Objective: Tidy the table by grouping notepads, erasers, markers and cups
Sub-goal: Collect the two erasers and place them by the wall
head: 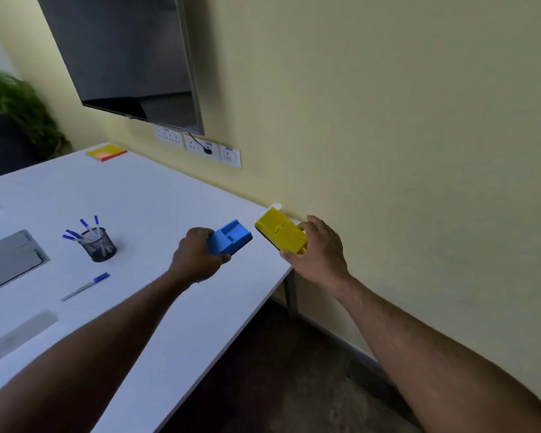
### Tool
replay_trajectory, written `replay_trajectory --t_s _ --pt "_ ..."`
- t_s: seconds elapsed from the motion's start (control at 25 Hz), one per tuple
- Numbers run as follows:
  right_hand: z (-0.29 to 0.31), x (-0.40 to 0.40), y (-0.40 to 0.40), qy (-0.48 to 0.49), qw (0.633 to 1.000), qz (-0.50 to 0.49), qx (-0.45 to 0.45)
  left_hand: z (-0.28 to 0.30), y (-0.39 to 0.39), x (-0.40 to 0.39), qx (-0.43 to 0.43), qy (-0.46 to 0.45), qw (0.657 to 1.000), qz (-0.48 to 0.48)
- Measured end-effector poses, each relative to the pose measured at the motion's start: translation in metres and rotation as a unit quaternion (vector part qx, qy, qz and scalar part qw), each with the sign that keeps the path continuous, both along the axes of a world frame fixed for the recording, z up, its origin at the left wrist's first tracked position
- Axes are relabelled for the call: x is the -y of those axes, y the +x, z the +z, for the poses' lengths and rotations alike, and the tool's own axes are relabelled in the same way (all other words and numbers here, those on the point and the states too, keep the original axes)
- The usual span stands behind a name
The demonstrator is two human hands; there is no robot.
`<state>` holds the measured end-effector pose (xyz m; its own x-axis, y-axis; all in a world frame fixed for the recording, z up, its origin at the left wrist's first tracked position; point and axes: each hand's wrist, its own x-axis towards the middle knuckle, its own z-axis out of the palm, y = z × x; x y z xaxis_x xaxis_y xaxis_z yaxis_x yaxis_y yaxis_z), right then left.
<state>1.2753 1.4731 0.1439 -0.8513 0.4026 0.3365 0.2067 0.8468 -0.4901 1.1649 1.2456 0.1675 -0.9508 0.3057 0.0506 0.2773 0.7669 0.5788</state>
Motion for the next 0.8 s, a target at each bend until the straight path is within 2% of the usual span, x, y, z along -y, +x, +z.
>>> replay_trajectory --t_s 0.28,0.4,0.56,0.68,0.8 --pt "-0.05 -0.028 -0.14 -0.043 0.994 0.09 0.043 -0.067 -0.084 -0.024 0.023 -0.075 0.992 0.098" --pt "-0.074 -0.044 -0.214 -0.07 0.99 0.109 0.058 -0.097 -0.134 -0.042 0.058 -0.059 0.984 0.155" --pt "-0.1 -0.064 -0.313 -0.135 0.979 0.13 0.086 -0.131 -0.207 -0.076 0.137 0.005 0.962 0.236" --pt "-0.119 -0.073 -0.375 -0.168 0.968 0.129 0.133 -0.145 -0.254 -0.103 0.213 0.097 0.923 0.306" --pt "-0.139 -0.077 -0.437 -0.189 0.96 0.106 0.177 -0.158 -0.3 -0.129 0.289 0.234 0.836 0.405"
